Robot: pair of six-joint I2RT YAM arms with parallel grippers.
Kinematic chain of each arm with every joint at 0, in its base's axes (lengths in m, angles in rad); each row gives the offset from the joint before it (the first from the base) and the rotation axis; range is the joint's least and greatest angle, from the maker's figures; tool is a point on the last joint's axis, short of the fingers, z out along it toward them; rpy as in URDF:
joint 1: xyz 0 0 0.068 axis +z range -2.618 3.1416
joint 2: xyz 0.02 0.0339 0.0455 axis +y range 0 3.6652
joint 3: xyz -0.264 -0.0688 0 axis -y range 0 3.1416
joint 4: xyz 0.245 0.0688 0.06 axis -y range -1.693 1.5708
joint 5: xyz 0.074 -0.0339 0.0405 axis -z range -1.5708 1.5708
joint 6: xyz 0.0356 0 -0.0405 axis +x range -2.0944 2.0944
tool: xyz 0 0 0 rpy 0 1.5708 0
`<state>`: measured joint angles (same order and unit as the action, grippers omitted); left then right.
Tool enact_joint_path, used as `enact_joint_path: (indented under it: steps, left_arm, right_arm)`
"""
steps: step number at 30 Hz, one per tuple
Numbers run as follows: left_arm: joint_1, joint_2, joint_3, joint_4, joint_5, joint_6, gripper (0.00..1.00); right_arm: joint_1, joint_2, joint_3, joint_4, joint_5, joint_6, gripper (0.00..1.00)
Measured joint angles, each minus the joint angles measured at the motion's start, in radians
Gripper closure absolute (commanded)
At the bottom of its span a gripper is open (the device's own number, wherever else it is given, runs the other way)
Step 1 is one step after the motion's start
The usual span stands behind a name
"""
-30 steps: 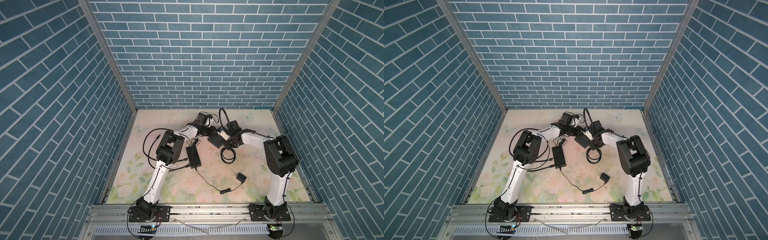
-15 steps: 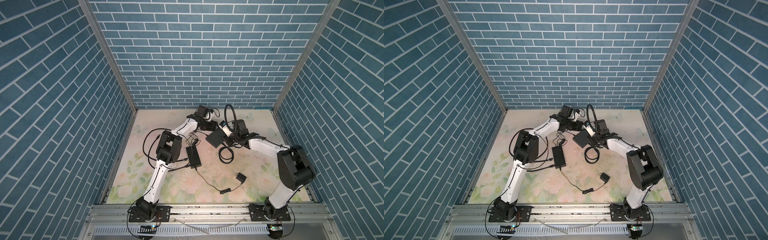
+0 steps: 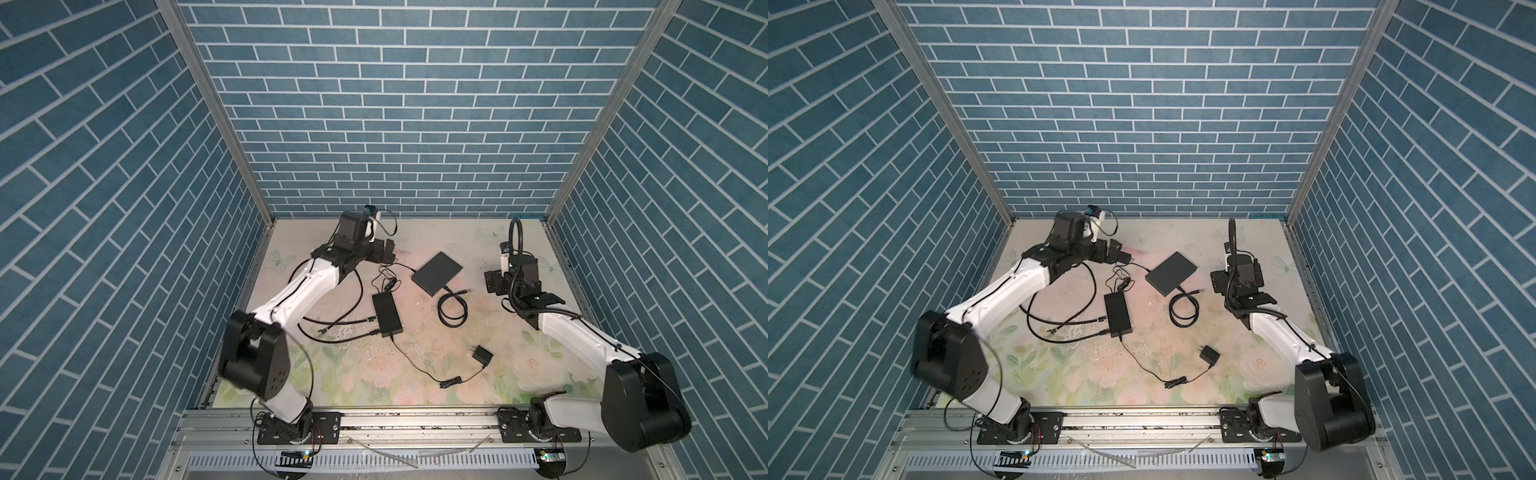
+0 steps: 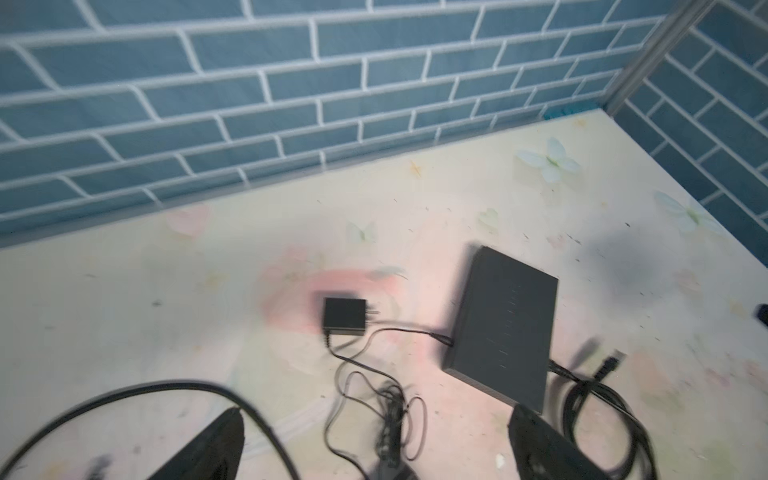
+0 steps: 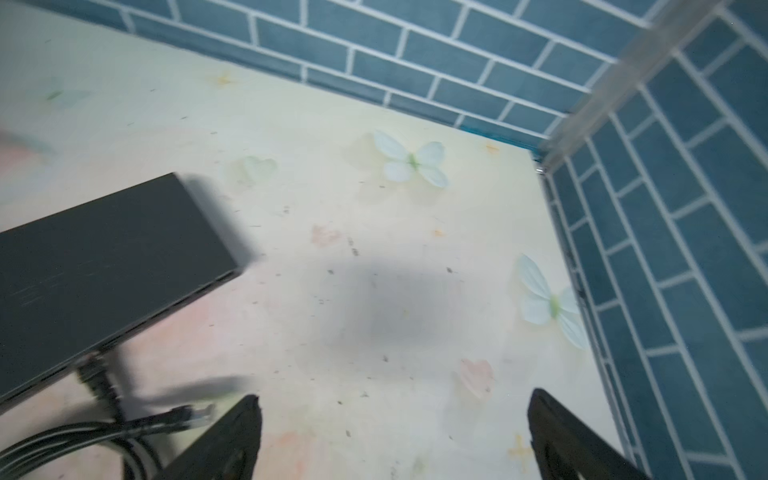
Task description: Insert the plug into the switch port
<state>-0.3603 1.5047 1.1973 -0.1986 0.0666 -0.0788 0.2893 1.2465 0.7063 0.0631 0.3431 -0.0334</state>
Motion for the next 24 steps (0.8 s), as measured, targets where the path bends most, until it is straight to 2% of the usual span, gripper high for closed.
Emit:
enact_joint_path:
  steps: [3,7,11,16,19,23,24]
  left_arm:
    - [0.151,-0.142,-0.215,0.083,-0.038,0.024,0.0]
    - [0.342,-0.219,-0.423,0.148,-0.09,0.064,0.0]
    - [0.359,-0.219,-0.559,0.249,-0.093,0.104,0.0]
    - [0.358,-0.105,-0.65,0.496,-0.06,0.111,0.0]
    - [0.358,-0.068,-0.7,0.615,-0.026,0.126,0.0]
    - [0.357,-0.026,-0.787,0.863,-0.017,0.142,0.0]
    - [0.357,-0.002,-0.797,0.893,-0.018,0.144,0.0]
  right_arm:
    - [-0.027,-0.067,-0.093,0.071,0.056,0.031,0.02]
    - [-0.042,-0.085,-0.254,0.23,0.095,0.035,0.02]
    - [-0.062,-0.019,-0.376,0.436,0.107,0.024,0.03]
    - [-0.093,0.168,-0.402,0.719,0.082,-0.029,0.04]
    - [-0.119,0.227,-0.398,0.768,0.042,-0.038,0.05]
    - [-0.237,0.246,-0.397,0.855,-0.083,-0.011,0.06]
    - [-0.263,0.261,-0.389,0.853,-0.109,-0.001,0.01]
